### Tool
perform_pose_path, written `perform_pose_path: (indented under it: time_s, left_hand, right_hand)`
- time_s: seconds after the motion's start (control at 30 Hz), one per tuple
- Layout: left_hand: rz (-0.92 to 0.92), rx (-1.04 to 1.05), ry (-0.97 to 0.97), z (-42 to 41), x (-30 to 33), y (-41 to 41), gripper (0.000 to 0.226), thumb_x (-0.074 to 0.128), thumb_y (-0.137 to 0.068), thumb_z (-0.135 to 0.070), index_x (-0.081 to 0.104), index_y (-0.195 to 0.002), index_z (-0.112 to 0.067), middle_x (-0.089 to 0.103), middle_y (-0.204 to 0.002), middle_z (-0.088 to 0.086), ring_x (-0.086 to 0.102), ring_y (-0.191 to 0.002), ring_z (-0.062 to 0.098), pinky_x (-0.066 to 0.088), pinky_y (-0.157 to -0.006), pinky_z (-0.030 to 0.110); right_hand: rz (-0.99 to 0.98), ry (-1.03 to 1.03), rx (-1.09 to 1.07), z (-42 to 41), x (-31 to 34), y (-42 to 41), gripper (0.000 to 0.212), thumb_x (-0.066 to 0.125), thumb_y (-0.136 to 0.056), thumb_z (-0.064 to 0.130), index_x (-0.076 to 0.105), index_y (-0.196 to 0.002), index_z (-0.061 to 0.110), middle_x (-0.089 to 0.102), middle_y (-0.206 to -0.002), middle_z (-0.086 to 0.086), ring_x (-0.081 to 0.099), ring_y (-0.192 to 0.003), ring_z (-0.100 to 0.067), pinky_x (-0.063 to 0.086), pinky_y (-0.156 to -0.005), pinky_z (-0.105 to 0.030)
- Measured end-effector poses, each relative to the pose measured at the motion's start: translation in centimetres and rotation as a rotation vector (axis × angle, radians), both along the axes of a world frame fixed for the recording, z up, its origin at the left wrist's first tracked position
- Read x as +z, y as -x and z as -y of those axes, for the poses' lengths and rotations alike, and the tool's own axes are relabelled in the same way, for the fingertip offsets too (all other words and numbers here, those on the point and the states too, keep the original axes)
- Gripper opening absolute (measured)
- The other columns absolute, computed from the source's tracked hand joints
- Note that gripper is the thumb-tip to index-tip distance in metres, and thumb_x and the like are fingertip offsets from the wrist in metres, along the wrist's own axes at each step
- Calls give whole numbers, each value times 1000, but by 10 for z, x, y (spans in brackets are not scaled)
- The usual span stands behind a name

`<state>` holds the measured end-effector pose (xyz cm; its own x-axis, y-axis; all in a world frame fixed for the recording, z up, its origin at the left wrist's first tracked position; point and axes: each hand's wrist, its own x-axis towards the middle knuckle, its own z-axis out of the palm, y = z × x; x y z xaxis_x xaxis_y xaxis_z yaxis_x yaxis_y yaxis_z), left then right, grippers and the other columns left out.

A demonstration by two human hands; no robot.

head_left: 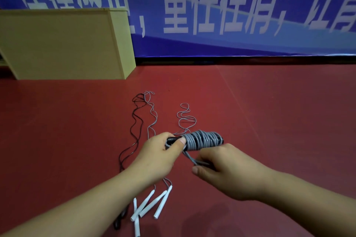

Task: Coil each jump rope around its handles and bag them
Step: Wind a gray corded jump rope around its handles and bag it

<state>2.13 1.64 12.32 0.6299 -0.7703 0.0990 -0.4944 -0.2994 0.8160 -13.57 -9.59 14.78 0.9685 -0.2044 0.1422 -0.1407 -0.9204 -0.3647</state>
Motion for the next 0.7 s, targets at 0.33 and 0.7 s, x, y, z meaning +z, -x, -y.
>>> perform_pose_path:
  time_s: [0.33,0.7]
  left_hand:
    - [187,34,-80,2,-4,-7,32,68,-85,-40,55,-63,-20,52,-54,-6,46,-54,14,36,-55,30]
    - [151,-142,-56,0,2,-7,14,73,-84,-30,63,-78,-22,57,-62,-8,48,-57,7,41,-58,27]
  right_hand:
    - [-10,77,-130,4,6,3,30,53,-85,45,53,-76,16,56,-65,-2,52,-61,-21,45,-59,-40]
    - [102,-97,-267,12,18,5,31,73,-74,55,64,-79,26,67,-64,9,59,-60,-4,41,-51,-22]
